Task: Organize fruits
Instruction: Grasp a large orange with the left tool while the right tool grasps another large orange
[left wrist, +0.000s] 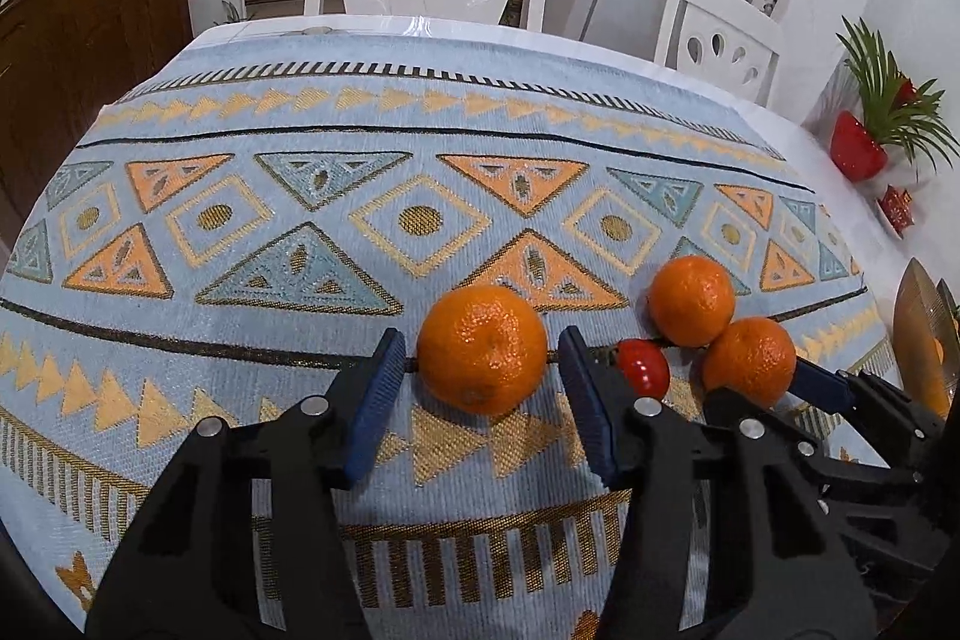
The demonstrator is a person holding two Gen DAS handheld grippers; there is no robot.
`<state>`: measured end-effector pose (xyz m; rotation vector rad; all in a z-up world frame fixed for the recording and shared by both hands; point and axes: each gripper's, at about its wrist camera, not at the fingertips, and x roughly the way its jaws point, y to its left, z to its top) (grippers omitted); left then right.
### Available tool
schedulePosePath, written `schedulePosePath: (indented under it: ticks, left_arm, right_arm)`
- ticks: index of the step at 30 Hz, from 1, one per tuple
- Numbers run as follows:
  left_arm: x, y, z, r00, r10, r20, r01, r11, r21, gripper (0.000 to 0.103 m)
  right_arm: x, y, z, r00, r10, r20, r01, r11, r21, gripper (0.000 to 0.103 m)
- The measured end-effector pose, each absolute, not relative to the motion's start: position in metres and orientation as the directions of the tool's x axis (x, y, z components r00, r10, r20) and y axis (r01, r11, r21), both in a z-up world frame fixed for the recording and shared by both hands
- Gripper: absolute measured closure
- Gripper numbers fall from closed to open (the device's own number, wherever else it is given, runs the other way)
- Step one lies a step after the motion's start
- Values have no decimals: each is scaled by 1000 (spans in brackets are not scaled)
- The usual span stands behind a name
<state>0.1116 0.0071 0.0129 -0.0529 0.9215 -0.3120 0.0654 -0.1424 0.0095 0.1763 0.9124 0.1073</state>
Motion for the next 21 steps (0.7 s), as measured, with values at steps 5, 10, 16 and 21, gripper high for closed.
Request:
schedulePosePath:
  ticks: [5,10,16,21]
  left_arm:
    - [114,9,12,561,-289,-776,230,955,-190,50]
    - [113,9,12,563,-286,-775,230,955,-186,52]
    - [112,7,12,562,-284,-777,244,954,-172,60]
    - [113,8,12,560,-289,-776,243,953,-180,60]
  right_arm:
    - [65,-143,9,608,169,-776,-18,980,199,42]
    - [66,-144,9,603,179,-777,-22,978,208,49]
    - [67,-143,8,602,180,-778,-28,978,205,58]
    - [67,-143,7,598,186,-779,-26,977,213,57]
